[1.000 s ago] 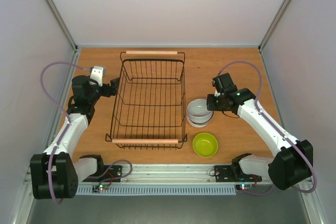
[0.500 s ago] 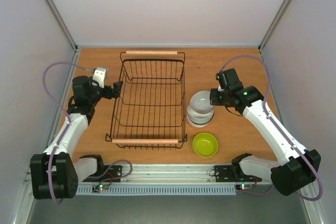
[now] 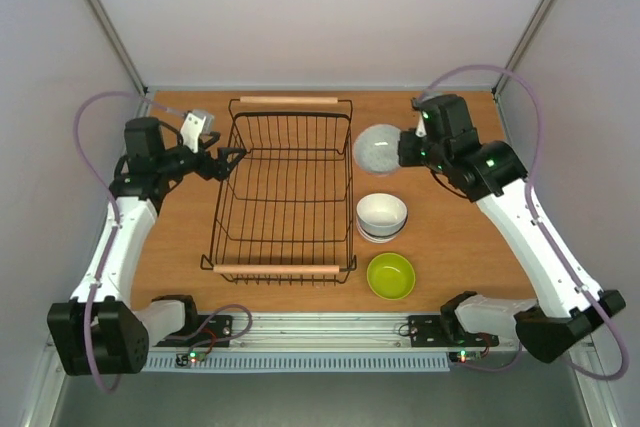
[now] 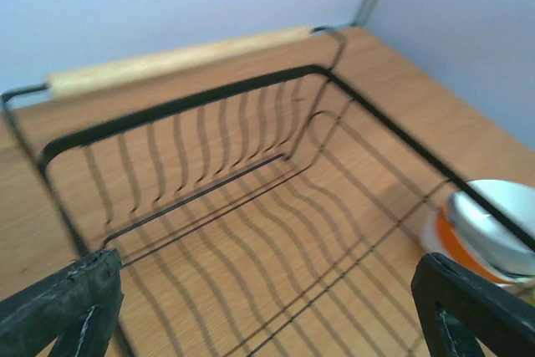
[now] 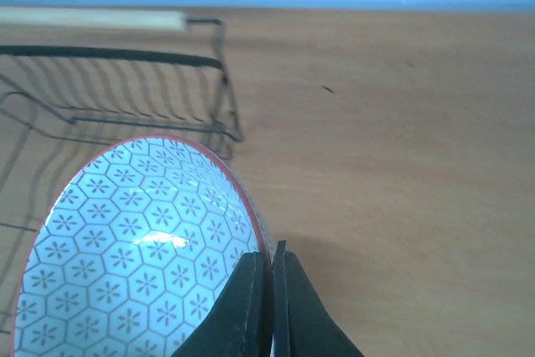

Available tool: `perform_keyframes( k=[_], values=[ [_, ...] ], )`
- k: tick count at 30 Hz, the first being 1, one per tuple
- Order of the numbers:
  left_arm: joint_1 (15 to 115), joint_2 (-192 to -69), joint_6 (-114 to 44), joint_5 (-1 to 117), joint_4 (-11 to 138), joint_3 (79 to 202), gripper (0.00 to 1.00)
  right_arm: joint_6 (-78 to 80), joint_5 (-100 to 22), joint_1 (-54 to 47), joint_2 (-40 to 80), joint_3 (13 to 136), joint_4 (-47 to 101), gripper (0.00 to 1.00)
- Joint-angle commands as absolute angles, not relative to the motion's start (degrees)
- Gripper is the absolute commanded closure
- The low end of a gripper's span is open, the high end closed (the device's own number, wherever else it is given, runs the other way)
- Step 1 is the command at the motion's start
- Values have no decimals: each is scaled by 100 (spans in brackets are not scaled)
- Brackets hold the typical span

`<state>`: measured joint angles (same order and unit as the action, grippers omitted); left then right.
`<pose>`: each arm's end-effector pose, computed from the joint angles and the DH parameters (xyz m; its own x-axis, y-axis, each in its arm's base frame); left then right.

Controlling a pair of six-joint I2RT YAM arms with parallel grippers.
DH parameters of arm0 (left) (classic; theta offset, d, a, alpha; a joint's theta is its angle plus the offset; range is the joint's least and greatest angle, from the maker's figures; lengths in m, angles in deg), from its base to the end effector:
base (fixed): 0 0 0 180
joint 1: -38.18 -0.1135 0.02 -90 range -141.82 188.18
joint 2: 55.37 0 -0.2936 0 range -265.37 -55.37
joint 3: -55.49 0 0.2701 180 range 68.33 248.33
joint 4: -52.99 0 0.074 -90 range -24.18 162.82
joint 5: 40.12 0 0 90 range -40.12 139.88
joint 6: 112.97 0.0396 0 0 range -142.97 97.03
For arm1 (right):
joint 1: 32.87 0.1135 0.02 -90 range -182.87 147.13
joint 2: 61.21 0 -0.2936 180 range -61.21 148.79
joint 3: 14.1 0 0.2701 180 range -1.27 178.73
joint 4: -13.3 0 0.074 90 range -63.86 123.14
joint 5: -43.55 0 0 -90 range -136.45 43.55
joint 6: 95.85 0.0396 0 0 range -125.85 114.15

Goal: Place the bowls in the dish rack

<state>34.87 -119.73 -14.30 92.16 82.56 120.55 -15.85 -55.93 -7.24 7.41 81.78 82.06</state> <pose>0.2546 -0.0120 0.3316 -0.3943 0.0889 -0.9147 0.6119 0.7680 -0.1891 0.2172 0.0970 0.4357 -0.5336 -0.4460 -0.7186 -0.4144 0.8786 -0.2375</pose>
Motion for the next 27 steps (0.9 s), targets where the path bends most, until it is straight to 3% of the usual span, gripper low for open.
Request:
perform_keyframes(
  k=[1,14,27],
  values=[
    [3527,-12165,-1218,10703,9577,12880,5,-1799,-5847,49,1526,9091,7992,99],
    [3641,-12366,-1131,11314,10491,13289,4,-2334,-7115,1720,4071,11595,8437,99],
    [4237,-12865,-1084,10037,10422,13188,12,-2468,-7293,2392,4584,12339,8499,99]
  ],
)
